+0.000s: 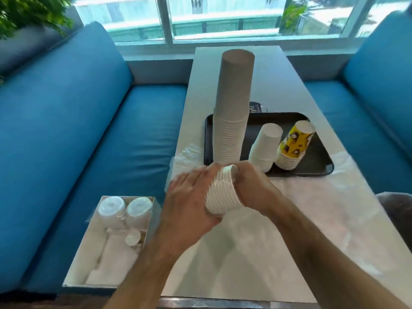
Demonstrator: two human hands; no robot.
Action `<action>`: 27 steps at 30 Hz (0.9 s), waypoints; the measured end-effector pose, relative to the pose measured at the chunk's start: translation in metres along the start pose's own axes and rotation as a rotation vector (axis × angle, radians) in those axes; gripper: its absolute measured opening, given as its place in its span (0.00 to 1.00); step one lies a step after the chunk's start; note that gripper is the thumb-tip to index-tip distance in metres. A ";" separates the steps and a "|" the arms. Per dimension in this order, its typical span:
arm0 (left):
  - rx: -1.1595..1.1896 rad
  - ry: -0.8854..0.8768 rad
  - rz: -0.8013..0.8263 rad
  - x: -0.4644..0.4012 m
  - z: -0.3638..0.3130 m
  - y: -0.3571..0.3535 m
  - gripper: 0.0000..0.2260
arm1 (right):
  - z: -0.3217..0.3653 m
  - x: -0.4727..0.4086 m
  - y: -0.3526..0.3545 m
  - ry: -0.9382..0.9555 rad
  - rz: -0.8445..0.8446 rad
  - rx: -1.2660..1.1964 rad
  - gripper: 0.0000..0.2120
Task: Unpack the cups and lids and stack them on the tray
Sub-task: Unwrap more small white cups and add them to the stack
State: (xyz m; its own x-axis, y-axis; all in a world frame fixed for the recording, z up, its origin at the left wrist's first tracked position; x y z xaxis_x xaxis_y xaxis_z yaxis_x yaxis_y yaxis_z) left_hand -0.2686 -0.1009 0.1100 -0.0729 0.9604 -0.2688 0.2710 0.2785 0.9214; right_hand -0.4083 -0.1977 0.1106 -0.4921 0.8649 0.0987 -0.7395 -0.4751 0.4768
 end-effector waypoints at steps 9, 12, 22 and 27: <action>0.001 -0.071 0.050 -0.018 -0.063 -0.016 0.51 | -0.004 0.016 0.069 0.037 0.079 0.266 0.11; 0.071 0.004 0.099 -0.017 -0.073 -0.024 0.49 | -0.004 0.017 0.089 0.208 -0.024 0.252 0.11; 0.195 0.100 0.085 -0.003 -0.097 -0.038 0.48 | -0.027 0.011 0.133 0.489 -0.156 0.183 0.04; 0.205 0.102 0.057 0.001 -0.108 -0.039 0.48 | -0.036 -0.001 0.138 0.290 -0.213 0.013 0.03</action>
State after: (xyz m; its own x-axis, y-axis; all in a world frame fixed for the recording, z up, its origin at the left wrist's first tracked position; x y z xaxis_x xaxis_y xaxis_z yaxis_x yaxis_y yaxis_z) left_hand -0.3827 -0.1098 0.1042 -0.1453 0.9731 -0.1789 0.4658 0.2268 0.8553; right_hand -0.5266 -0.2701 0.1445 -0.4388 0.8616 -0.2550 -0.8344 -0.2855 0.4714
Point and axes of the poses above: each hand's wrist, its own x-axis away from the middle knuckle, its own y-axis out of the back of the hand, z = x × y, the point moved 1 cm from there along -x, towards the middle knuckle, and after that the axes turned 14 degrees about -x, right-handed, at the moved point
